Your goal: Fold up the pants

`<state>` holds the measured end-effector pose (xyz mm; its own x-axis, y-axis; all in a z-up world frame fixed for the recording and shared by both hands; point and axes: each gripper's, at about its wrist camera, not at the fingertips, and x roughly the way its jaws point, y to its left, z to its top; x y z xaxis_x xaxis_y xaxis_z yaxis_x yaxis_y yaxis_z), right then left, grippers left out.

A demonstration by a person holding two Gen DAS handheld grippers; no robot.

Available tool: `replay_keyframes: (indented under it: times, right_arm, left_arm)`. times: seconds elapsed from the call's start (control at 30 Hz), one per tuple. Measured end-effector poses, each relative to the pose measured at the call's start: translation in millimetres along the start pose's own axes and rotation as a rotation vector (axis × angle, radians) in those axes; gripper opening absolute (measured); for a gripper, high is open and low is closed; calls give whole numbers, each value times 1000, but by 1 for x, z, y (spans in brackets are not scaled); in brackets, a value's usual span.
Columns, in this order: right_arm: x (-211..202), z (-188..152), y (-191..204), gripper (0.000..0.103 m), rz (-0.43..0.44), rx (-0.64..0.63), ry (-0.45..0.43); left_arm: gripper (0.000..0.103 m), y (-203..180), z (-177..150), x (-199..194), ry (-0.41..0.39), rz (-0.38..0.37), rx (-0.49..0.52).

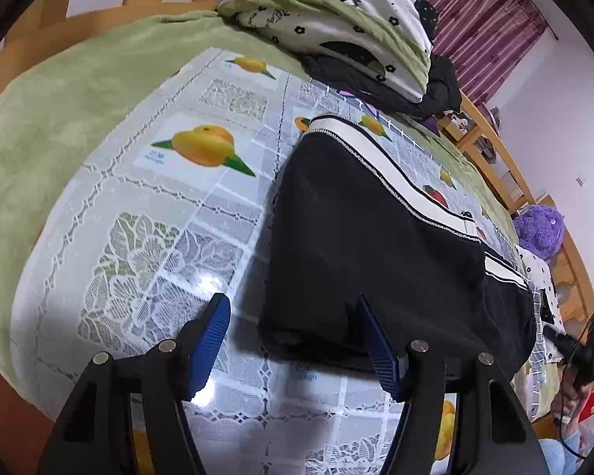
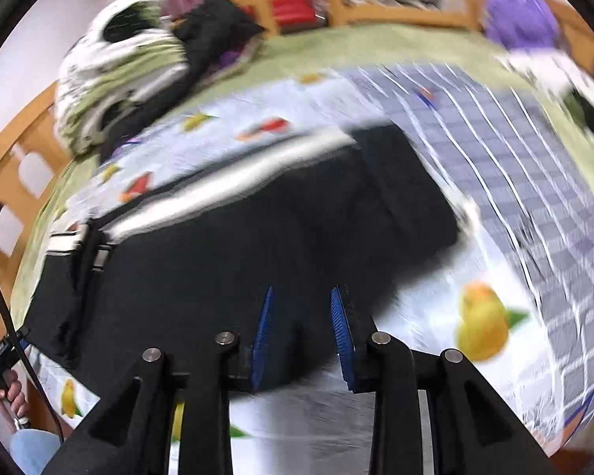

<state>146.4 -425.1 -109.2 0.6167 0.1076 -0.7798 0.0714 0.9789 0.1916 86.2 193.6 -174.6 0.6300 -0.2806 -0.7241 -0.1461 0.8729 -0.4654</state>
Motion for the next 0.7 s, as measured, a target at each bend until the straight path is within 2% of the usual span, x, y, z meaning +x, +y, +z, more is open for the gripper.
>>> replay_keyframes:
  times: [0.1, 0.2, 0.3, 0.37, 0.5, 0.53, 0.57, 0.6, 0.7]
  right_arm:
    - [3, 16, 57, 40, 69, -81, -15]
    - [26, 32, 126, 40, 152, -149, 3]
    - [63, 43, 194, 42, 227, -201, 80]
    - [91, 45, 226, 42, 248, -223, 153]
    - [141, 36, 267, 41, 212, -287, 296]
    - [151, 32, 273, 32, 200, -312, 322]
    - [158, 29, 278, 16, 175, -337, 330]
    - [160, 28, 280, 14, 136, -343, 296]
    - [155, 27, 278, 15, 120, -322, 200]
  left_arm:
    - [64, -2, 0, -1, 13, 14, 3]
    - [65, -1, 2, -5, 15, 53, 12]
    - [65, 2, 3, -8, 16, 57, 18]
    - [65, 3, 4, -8, 26, 53, 27]
    - [66, 3, 5, -6, 36, 59, 58]
    - [66, 2, 5, -5, 38, 61, 69]
    - [66, 2, 5, -5, 40, 64, 80]
    - [66, 1, 5, -5, 39, 57, 92]
    - [67, 0, 3, -3, 23, 55, 101]
